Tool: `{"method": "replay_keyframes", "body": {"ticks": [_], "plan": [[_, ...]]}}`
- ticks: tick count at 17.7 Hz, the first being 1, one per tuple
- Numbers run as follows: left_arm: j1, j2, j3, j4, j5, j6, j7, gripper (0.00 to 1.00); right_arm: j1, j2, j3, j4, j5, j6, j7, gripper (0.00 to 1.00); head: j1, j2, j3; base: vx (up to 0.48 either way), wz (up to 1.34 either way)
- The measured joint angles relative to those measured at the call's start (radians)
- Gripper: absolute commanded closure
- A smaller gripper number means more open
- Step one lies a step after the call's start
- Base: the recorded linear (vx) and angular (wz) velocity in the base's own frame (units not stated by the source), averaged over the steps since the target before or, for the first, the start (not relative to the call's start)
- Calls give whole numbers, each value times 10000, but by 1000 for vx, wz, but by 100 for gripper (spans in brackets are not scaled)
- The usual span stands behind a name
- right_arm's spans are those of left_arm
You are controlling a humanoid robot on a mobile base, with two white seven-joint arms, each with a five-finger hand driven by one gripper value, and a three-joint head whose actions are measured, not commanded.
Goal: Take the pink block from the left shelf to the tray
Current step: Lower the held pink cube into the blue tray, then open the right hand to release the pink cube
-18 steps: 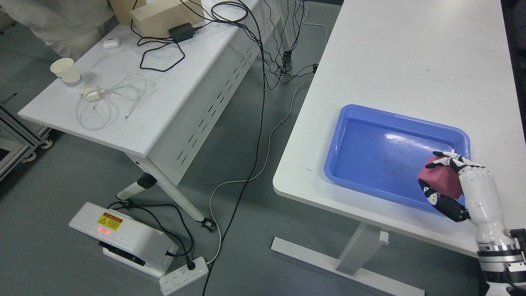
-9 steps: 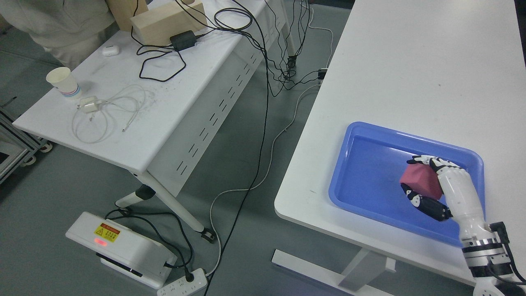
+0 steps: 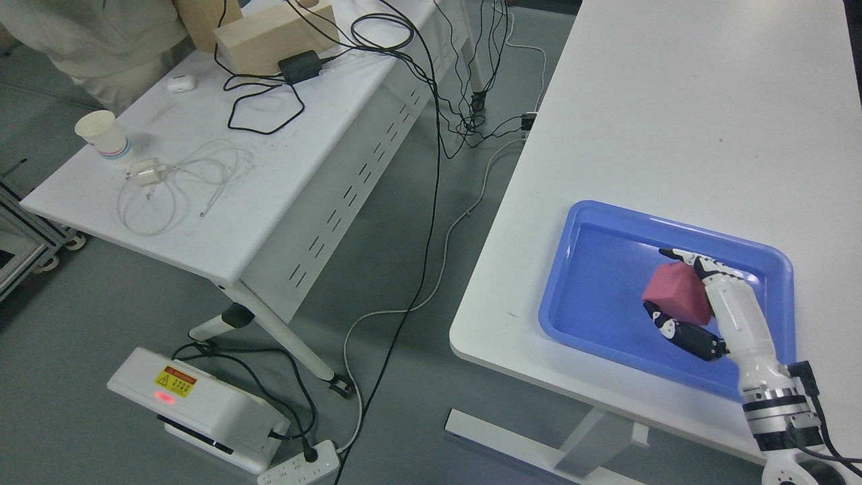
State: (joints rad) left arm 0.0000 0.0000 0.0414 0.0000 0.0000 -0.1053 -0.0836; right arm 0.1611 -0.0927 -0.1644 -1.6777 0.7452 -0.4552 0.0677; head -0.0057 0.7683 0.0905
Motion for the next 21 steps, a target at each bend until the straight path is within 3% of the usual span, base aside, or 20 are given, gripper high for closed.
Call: {"method": "replay_keyframes", "body": {"ticks": [4, 7, 13, 21], "plan": [[0, 0, 0, 0, 0, -29, 0, 0, -4, 101, -6, 4, -268, 15, 51, 18, 0, 0, 0, 0, 0], [0, 0, 0, 0, 0, -32, 0, 0, -6, 153, -15, 6, -912, 27, 39, 2, 0, 0, 0, 0, 0], [0, 0, 0, 0, 0, -36, 0, 0, -69, 249, -161, -4, -2101, 620, -45, 1, 0, 0, 0, 0, 0], [0, 0, 0, 0, 0, -42, 0, 0, -473, 630, -675, -14, -3509, 2879, -223, 1, 0, 0, 0, 0, 0]]}}
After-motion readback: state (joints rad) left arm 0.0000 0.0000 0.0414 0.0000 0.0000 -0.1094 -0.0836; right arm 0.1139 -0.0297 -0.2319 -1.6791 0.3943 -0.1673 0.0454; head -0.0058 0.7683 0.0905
